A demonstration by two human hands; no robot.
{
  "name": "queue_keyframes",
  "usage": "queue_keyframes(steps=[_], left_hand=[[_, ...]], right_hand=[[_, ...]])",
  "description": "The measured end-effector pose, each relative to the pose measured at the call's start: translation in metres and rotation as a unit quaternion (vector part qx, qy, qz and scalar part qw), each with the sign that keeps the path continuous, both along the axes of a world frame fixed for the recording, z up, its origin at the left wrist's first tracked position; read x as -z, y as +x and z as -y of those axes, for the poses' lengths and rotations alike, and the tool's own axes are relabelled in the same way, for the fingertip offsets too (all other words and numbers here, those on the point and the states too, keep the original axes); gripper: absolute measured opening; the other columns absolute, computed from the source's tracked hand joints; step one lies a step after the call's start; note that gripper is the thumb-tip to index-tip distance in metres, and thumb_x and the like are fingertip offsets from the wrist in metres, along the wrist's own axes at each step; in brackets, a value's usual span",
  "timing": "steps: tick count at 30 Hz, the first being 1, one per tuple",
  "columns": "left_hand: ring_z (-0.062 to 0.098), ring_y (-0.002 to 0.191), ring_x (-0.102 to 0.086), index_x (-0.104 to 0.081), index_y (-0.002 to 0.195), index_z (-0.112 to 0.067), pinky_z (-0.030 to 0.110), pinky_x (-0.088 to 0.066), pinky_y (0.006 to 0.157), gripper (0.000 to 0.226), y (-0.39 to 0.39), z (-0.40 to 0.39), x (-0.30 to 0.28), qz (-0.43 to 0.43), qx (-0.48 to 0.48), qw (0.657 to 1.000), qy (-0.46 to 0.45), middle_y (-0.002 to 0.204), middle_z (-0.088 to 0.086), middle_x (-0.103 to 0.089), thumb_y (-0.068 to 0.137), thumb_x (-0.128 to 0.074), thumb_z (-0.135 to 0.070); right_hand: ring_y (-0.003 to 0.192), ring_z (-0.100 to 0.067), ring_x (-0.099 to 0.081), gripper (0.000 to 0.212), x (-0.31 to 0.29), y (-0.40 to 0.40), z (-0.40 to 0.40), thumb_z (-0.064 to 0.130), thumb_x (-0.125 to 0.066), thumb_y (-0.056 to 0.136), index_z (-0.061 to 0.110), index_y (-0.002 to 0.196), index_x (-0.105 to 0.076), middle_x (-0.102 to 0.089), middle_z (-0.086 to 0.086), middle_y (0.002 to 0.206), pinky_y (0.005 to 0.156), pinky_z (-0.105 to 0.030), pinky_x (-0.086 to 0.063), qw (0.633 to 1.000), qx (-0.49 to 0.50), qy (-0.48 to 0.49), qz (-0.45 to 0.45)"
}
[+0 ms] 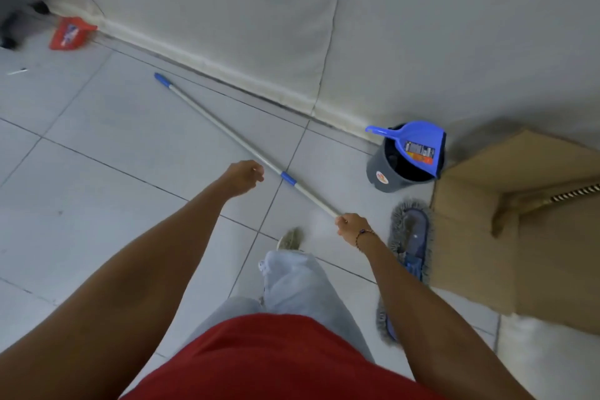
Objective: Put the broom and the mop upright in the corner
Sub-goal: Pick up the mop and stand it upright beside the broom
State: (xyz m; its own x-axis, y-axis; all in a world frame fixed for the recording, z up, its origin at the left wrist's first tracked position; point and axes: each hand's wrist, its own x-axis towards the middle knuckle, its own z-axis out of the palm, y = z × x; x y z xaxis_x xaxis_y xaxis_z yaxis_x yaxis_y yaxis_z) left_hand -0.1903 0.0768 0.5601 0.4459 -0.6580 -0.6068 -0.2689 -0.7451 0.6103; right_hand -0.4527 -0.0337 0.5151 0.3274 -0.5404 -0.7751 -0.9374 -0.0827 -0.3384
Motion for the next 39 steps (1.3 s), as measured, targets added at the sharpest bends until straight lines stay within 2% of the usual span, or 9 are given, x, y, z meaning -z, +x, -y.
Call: queue_keyframes(steps=[8,16,21,24,26,28,31,35,39], left_hand=[[0.034,0.116,-0.059,-0.061,0.119,-0.003,0.036,-0.047,0.090,0.032,0.040,0.051,0.016,-0.059,-0.035,0.995,0.068,0.126,0.017,-0.063,0.095,-0.049,-0.019],[0.037,0.126,-0.051,-0.060,0.124,-0.003,0.041,-0.041,0.108,0.038,0.112,0.115,0.082,-0.073,-0.082,0.987,0.117,0.133,0.021,-0.057,0.095,-0.051,-0.026],[0.030,0.120,-0.053,-0.057,0.126,-0.004,0.041,-0.042,0.107,0.036,0.148,0.159,0.227,-0.113,-0.144,0.980,0.082,0.127,0.014,-0.058,0.095,-0.050,-0.021],[0.026,0.104,-0.051,-0.061,0.095,-0.008,0.038,-0.041,0.094,0.011,0.156,0.165,0.345,-0.163,-0.232,0.955,0.087,0.097,0.017,-0.055,0.094,-0.052,-0.015],[0.043,0.122,-0.050,-0.052,0.115,0.008,0.049,-0.039,0.104,0.031,0.158,0.169,0.424,-0.191,-0.288,0.932,0.110,0.121,0.038,-0.051,0.093,-0.051,-0.014],[0.047,0.138,-0.030,-0.027,0.140,0.007,0.055,-0.027,0.113,0.058,0.161,0.174,0.500,-0.209,-0.332,0.912,0.117,0.149,0.031,-0.031,0.094,-0.049,-0.020],[0.040,0.136,-0.039,-0.025,0.143,0.000,0.047,-0.036,0.111,0.061,0.168,0.186,0.583,-0.219,-0.344,0.906,0.112,0.149,0.024,-0.035,0.095,-0.048,-0.032],[0.023,0.093,-0.057,-0.043,0.118,-0.009,0.031,-0.053,0.083,0.027,0.187,0.212,0.644,-0.257,-0.476,0.841,0.028,0.111,0.015,-0.053,0.096,-0.051,-0.023],[0.028,0.103,-0.060,-0.048,0.120,0.001,0.038,-0.053,0.094,0.042,0.201,0.216,0.636,-0.288,-0.512,0.809,-0.018,0.099,0.012,-0.061,0.098,-0.043,-0.034]], right_hand=[[0.108,-0.035,-0.059,0.035,0.011,0.069,0.076,0.018,-0.036,0.095,0.001,0.115,-0.059,-0.063,-0.021,0.119,0.092,-0.038,-0.048,0.999,-0.023,0.033,-0.016],[0.105,-0.035,-0.061,0.033,0.063,0.127,0.111,0.016,-0.038,0.095,0.004,0.115,-0.061,-0.065,-0.020,0.116,0.095,-0.040,-0.051,0.997,-0.010,0.073,-0.006],[0.103,-0.031,-0.063,0.026,0.185,0.157,0.135,0.021,-0.048,0.092,0.013,0.109,-0.065,-0.069,-0.014,0.112,0.093,-0.036,-0.052,0.997,0.033,0.068,-0.017],[0.105,-0.029,-0.063,0.025,0.290,0.173,0.144,0.019,-0.055,0.089,0.013,0.111,-0.066,-0.069,-0.014,0.113,0.092,-0.031,-0.049,0.997,0.050,0.057,-0.009],[0.105,-0.028,-0.063,0.027,0.367,0.180,0.144,0.016,-0.059,0.087,0.012,0.113,-0.064,-0.068,-0.014,0.114,0.090,-0.026,-0.047,0.997,0.049,0.064,-0.020],[0.110,-0.029,-0.060,0.033,0.443,0.182,0.145,0.013,-0.061,0.086,0.010,0.119,-0.060,-0.063,-0.016,0.121,0.092,-0.026,-0.045,0.995,0.050,0.074,-0.038],[0.126,-0.034,-0.046,0.058,0.534,0.179,0.150,0.015,-0.065,0.085,0.006,0.137,-0.042,-0.044,-0.020,0.138,0.108,-0.037,-0.039,0.996,-0.015,0.058,-0.071],[0.123,-0.035,-0.047,0.054,0.598,0.174,0.165,0.014,-0.064,0.085,0.003,0.134,-0.042,-0.044,-0.021,0.135,0.105,-0.038,-0.040,0.991,-0.049,0.063,-0.103],[0.107,-0.033,-0.057,0.031,0.597,0.176,0.165,0.015,-0.054,0.092,-0.001,0.117,-0.050,-0.059,-0.022,0.120,0.091,-0.037,-0.046,0.987,-0.064,0.085,-0.123]])
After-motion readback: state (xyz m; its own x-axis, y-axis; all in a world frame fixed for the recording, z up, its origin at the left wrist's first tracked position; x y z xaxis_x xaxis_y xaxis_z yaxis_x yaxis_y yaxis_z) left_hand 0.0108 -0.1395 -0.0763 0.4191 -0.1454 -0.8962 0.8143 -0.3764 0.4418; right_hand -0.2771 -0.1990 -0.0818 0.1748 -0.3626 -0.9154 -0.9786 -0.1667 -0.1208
